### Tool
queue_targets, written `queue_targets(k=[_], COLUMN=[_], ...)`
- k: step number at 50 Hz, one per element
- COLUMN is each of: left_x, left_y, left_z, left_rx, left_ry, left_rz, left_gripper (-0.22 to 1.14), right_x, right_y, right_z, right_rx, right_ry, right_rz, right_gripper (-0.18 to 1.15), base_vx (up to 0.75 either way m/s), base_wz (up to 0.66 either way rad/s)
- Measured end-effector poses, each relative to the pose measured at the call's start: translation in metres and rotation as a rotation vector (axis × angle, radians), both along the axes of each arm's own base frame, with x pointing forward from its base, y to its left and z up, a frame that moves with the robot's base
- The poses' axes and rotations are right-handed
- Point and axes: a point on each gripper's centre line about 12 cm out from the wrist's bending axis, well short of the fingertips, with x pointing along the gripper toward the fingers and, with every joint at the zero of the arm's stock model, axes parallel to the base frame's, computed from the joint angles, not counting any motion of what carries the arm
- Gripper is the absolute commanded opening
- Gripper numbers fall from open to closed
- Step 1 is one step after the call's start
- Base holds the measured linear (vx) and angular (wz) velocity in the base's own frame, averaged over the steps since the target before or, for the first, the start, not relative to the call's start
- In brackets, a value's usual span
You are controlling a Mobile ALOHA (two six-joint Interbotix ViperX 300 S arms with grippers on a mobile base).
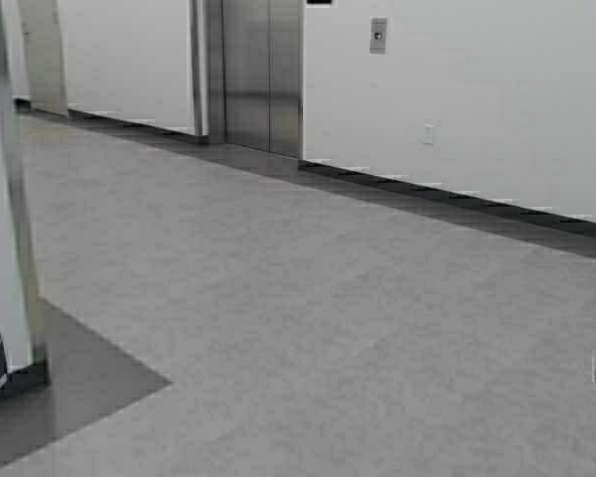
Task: Navigate to elevator, push the call button, then enter the elevator
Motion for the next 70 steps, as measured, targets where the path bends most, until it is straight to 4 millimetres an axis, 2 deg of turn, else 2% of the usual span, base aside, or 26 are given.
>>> queue_targets(k=[14, 35, 62, 70], left_x=[0.0071, 0.0058, 0.0046, 0.0024], left_y=[0.0000, -0.0006, -0.0003, -0.0002], left_z=[-0.0093, -0.0091, -0.0067, -0.0038], left_rx=[-0.004, -0.007, -0.010, -0.007], left_ry=[0.049, 0.045, 0.034, 0.018], left_rz=[0.000, -0.003, -0.002, -0.002], left_gripper=[0.02, 0.02, 0.02, 0.02], right_x=[-0.0024, 0.0013, 0.0016, 0.0028], right_y=[0.0001, -0.0003, 0.0000, -0.0001], right_z=[-0.0022, -0.0084, -0.0087, -0.0022], right_rx=[0.000, 0.001, -0.002, -0.006], right_ry=[0.000, 0.029, 0.031, 0.014], right_rz=[0.000, -0.002, 0.000, 0.000], right_gripper=[0.05, 0.05, 0.05, 0.05], base_vx=[0.81, 0.82, 0.79, 0.75], base_wz=[-0.11, -0.26, -0.01, -0.03])
